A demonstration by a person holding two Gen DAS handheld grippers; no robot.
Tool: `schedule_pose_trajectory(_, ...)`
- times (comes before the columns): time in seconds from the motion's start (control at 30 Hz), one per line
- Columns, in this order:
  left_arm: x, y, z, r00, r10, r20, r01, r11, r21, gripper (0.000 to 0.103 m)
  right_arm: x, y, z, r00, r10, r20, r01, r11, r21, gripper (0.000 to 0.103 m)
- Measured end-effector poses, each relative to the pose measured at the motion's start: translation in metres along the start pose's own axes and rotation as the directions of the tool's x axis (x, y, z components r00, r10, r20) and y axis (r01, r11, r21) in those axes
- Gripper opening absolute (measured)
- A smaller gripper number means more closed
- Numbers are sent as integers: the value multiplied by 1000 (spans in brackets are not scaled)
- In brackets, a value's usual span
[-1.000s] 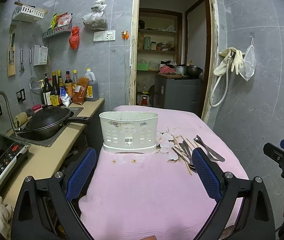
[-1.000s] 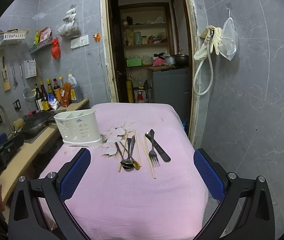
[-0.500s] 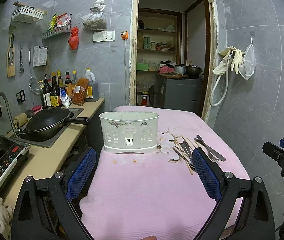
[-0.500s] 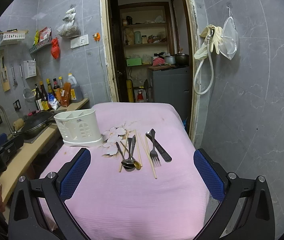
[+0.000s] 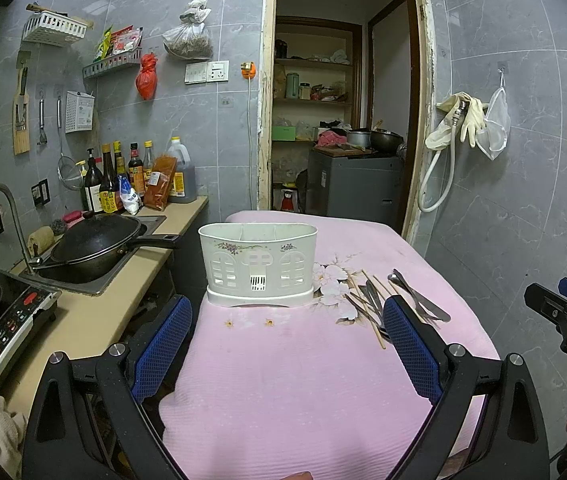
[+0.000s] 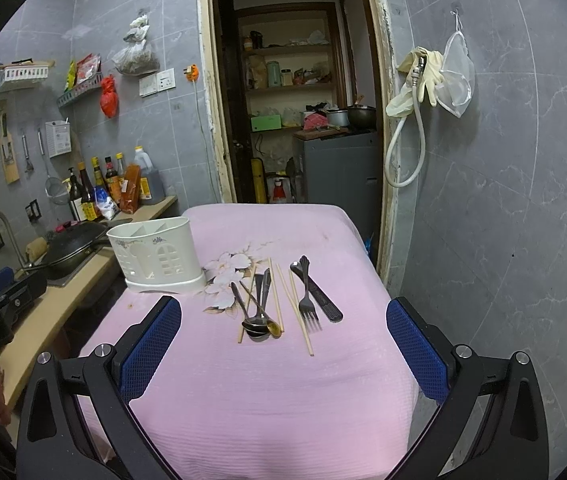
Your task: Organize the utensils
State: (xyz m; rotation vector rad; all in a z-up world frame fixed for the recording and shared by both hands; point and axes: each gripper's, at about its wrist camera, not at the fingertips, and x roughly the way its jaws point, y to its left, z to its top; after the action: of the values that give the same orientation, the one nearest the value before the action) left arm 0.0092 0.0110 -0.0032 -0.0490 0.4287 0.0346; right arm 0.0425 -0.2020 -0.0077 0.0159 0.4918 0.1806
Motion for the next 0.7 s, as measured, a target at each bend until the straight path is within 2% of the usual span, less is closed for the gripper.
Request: schedule_pose_trajectory(0.7, 5, 3, -5, 1000, -10, -8, 10, 1000, 4, 94, 4, -3, -2, 1000, -4, -6, 4, 1000, 3, 103)
